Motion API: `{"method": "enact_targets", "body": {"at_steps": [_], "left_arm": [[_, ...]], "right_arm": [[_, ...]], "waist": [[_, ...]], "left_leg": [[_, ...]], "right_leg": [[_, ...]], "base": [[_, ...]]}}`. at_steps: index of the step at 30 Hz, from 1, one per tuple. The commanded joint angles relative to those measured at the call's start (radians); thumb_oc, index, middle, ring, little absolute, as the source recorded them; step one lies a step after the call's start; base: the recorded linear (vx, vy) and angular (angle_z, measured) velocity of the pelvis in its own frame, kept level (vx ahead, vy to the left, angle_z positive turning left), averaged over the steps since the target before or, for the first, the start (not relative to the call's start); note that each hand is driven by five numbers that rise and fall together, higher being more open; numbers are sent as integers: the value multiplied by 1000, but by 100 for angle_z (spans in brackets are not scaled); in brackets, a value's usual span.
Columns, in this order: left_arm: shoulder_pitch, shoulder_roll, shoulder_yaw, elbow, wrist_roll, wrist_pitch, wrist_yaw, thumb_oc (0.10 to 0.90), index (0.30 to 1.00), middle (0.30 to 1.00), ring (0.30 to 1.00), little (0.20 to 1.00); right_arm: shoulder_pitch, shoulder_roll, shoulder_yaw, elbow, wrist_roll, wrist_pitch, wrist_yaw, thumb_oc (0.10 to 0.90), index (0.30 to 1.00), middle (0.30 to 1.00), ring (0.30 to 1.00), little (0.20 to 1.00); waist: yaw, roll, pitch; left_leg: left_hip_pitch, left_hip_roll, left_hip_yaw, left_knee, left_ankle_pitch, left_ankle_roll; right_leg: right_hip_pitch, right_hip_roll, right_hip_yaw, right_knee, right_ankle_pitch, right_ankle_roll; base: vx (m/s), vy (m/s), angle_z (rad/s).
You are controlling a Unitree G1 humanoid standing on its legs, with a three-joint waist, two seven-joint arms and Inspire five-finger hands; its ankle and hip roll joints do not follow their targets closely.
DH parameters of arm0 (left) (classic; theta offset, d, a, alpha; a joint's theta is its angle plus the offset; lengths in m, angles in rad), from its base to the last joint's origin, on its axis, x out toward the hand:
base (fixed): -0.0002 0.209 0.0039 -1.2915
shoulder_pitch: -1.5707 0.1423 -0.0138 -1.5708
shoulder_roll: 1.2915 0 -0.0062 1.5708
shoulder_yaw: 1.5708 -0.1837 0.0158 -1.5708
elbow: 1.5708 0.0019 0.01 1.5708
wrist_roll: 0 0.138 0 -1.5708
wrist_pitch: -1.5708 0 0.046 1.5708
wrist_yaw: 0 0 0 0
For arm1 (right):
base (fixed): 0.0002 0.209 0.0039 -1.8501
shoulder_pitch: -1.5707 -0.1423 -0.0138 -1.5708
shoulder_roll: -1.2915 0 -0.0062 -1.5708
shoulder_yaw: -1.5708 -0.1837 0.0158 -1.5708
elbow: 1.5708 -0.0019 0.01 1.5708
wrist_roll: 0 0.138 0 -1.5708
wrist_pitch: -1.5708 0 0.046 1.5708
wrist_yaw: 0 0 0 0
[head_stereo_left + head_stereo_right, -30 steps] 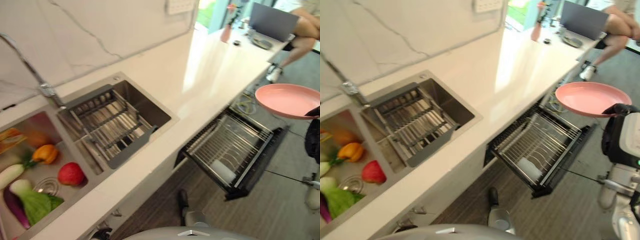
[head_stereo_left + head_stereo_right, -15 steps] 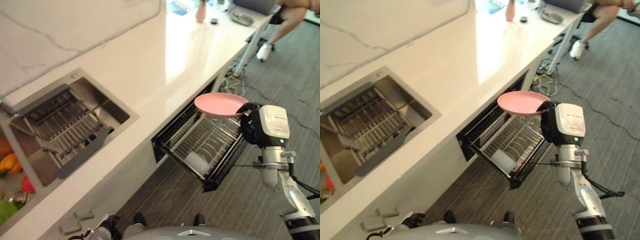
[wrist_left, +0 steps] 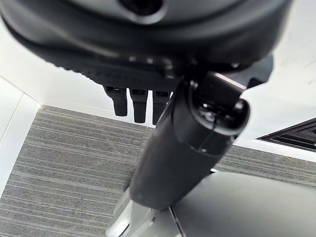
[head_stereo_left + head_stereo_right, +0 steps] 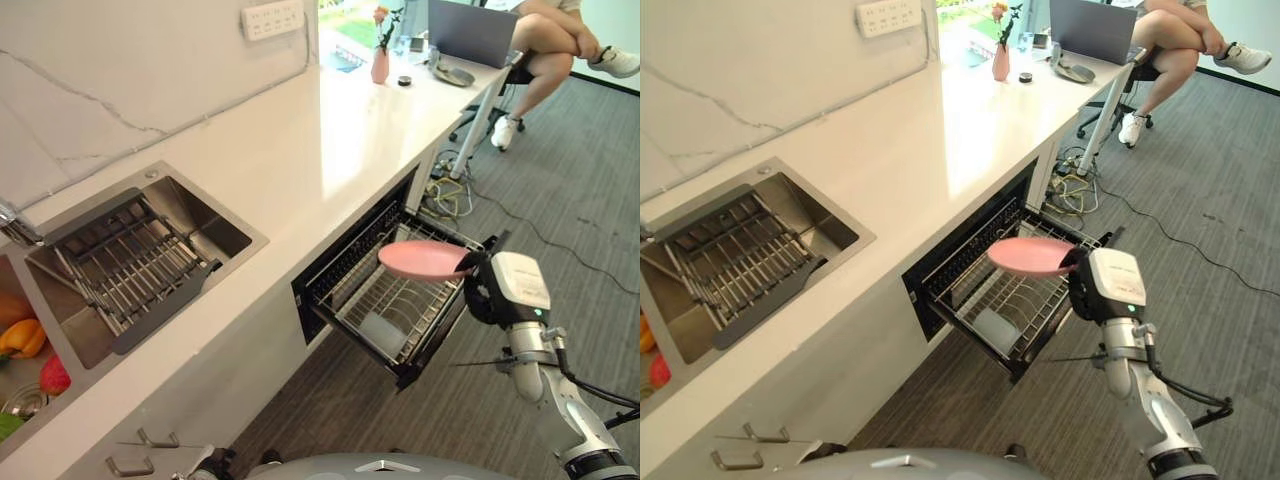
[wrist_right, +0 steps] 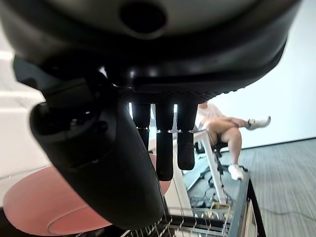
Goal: Place the dishes in the dishwasher.
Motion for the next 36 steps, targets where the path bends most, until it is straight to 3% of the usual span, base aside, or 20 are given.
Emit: {"method": "enact_targets", "body": {"at_steps": [1, 4, 5, 11, 17, 18, 19, 26, 33, 36], "left_arm": [[-104, -77, -34, -7, -54, -80, -17, 800, 900, 900, 900, 900], [-105, -72, -31, -9, -59, -79, -16, 800, 900, 900, 900, 900], [-102, -65, -35, -9, -69, -83, -16, 800, 900, 900, 900, 900], [-108, -41, -56, -3, -100, -95, -15, 800, 900, 900, 900, 900], [-120, -36, -21, 12, -190, -103, -8, 800, 900, 900, 900, 900], [-119, -36, -15, 13, -197, -103, -5, 800, 900, 900, 900, 900], [-117, -36, -8, 12, -203, -102, -2, 800, 900, 900, 900, 900], [-89, -30, 15, 9, -193, -90, 10, 800, 900, 900, 900, 900], [-88, -34, 4, 31, -136, -79, -13, 800, 900, 900, 900, 900], [-97, -36, -1, 35, -127, -75, -20, 800, 900, 900, 900, 900]], "right_arm": [[-150, -40, -60, -22, 53, -14, -62, 400, 300, 300, 300, 300], [-182, -42, -47, 24, 60, -10, -70, 400, 300, 300, 300, 300], [-217, -50, -35, 80, 69, -2, -73, 400, 300, 300, 300, 300], [-427, -141, 42, 342, 103, 21, -81, 400, 300, 300, 300, 300], [-557, -163, 125, 511, 98, 48, -88, 400, 300, 300, 300, 300], [-559, -156, 132, 527, 89, 54, -92, 483, 425, 425, 425, 425], [-552, -143, 126, 529, 91, 57, -99, 800, 900, 900, 900, 900], [-448, -107, 3, 389, 165, 27, -152, 800, 900, 900, 900, 900], [-392, -208, -129, 211, 145, 11, -151, 800, 900, 900, 900, 900], [-375, -244, -180, 147, 165, 0, -141, 800, 900, 900, 900, 900]], "waist": [[21, -12, 13], [24, -10, 21], [35, -1, 28], [70, 44, 91], [89, 85, 123], [92, 90, 119], [91, 91, 115], [75, 68, 77], [48, 14, 29], [42, 4, 18]], "left_leg": [[6, -26, -8, 14, -130, 44], [-15, -31, 1, 14, -106, 50], [-25, -37, -21, 14, -124, 43], [-128, -52, -55, 14, -89, 33], [-175, -60, -80, 14, -62, 24], [-176, -61, -83, 14, -62, 23], [-175, -61, -87, 14, -63, 23], [-139, -68, -92, 14, -82, 29], [-68, -59, -71, 14, -108, 35], [-51, -54, -58, 14, -113, 37]], "right_leg": [[53, -29, -5, 18, -63, 46], [38, -32, -24, 16, -47, 40], [34, -36, -19, 17, -61, 46], [-40, -61, -55, 16, -45, 45], [-65, -72, -77, 16, -40, 39], [-61, -74, -86, 16, -41, 39], [-56, -74, -92, 16, -42, 39], [-6, -73, -116, 16, -50, 40], [28, -57, -89, 17, -58, 39], [28, -52, -71, 17, -58, 40]], "base": [[4, 3, 18], [-71, 14, 16], [16, 24, 15], [-107, 33, 27], [-57, 25, 21], [26, 13, 27], [25, 14, 18], [28, 6, 24], [0, -20, -9], [-29, -10, -23]]}}
